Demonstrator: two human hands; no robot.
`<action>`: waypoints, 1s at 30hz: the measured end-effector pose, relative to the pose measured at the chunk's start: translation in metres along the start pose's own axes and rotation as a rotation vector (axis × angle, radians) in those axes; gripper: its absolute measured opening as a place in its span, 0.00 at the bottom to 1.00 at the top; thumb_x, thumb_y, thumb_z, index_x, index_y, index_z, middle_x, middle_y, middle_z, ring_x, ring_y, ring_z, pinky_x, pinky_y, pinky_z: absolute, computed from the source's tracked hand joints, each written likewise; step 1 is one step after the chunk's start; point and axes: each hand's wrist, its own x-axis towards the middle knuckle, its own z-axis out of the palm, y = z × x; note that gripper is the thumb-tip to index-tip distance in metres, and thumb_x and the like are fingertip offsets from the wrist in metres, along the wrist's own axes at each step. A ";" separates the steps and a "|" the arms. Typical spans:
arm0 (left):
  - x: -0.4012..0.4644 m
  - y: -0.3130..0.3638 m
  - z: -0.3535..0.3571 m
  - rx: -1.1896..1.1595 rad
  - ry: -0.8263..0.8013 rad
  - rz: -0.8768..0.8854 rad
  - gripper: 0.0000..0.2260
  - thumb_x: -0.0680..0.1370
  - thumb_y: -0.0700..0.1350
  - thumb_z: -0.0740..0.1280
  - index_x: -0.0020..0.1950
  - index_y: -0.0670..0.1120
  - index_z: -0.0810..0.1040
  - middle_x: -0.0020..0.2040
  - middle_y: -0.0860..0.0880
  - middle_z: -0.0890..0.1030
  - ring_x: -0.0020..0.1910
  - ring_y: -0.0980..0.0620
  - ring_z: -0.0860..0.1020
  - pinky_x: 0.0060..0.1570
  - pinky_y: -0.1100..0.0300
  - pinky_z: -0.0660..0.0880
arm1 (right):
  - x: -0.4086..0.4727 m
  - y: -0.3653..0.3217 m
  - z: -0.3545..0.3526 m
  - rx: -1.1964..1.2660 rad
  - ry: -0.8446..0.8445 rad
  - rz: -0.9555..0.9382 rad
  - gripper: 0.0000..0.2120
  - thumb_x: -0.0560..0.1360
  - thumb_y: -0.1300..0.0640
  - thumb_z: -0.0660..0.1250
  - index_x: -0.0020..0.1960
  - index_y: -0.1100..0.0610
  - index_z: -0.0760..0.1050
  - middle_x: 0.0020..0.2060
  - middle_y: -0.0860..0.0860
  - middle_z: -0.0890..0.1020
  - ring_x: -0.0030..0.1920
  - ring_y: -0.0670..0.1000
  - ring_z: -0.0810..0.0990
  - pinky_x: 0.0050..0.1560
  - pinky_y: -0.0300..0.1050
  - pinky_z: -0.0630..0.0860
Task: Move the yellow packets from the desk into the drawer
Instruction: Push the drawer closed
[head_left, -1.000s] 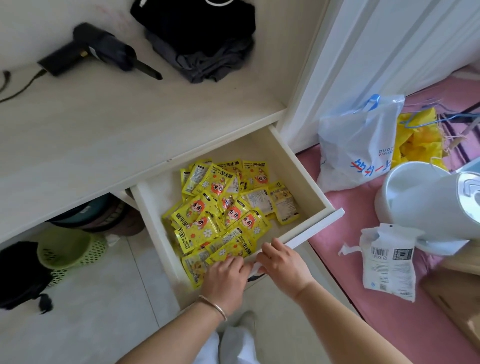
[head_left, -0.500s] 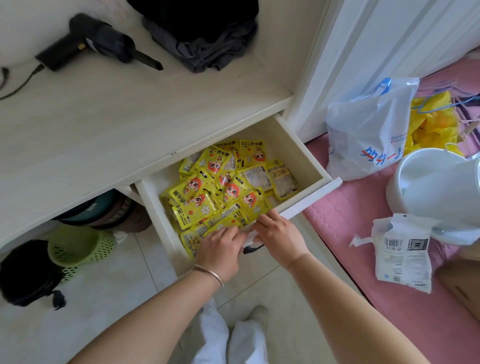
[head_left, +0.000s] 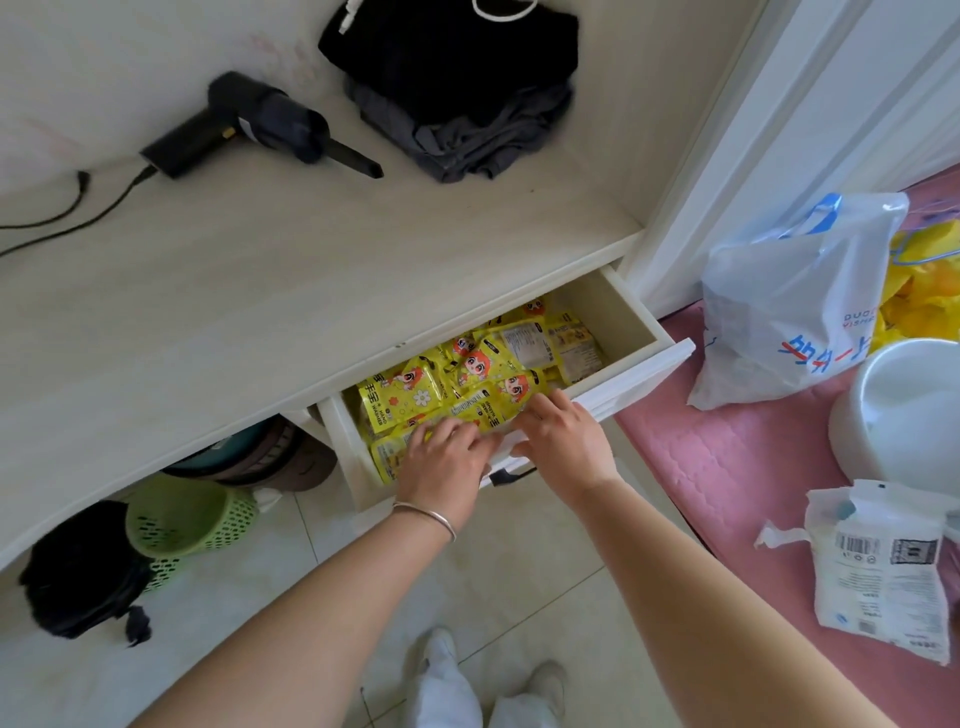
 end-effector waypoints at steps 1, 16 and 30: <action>0.003 -0.004 0.001 0.004 0.014 -0.007 0.14 0.60 0.44 0.78 0.45 0.52 0.83 0.37 0.50 0.82 0.40 0.46 0.82 0.40 0.55 0.77 | 0.006 -0.001 0.001 0.002 0.023 0.011 0.19 0.47 0.47 0.83 0.32 0.53 0.82 0.29 0.48 0.78 0.31 0.51 0.78 0.27 0.38 0.74; 0.020 -0.032 0.008 -0.232 -0.403 -0.206 0.19 0.77 0.49 0.61 0.68 0.51 0.68 0.63 0.51 0.76 0.60 0.45 0.77 0.55 0.51 0.76 | 0.061 -0.032 0.015 0.279 -0.177 0.578 0.21 0.75 0.42 0.63 0.57 0.59 0.75 0.54 0.53 0.78 0.57 0.53 0.75 0.50 0.44 0.72; 0.052 -0.068 0.022 -0.361 -0.360 -0.424 0.23 0.77 0.48 0.62 0.72 0.53 0.61 0.67 0.53 0.73 0.67 0.49 0.71 0.56 0.52 0.75 | 0.099 -0.063 0.019 0.442 -0.167 0.507 0.19 0.79 0.54 0.60 0.66 0.60 0.65 0.64 0.52 0.67 0.65 0.53 0.68 0.61 0.45 0.70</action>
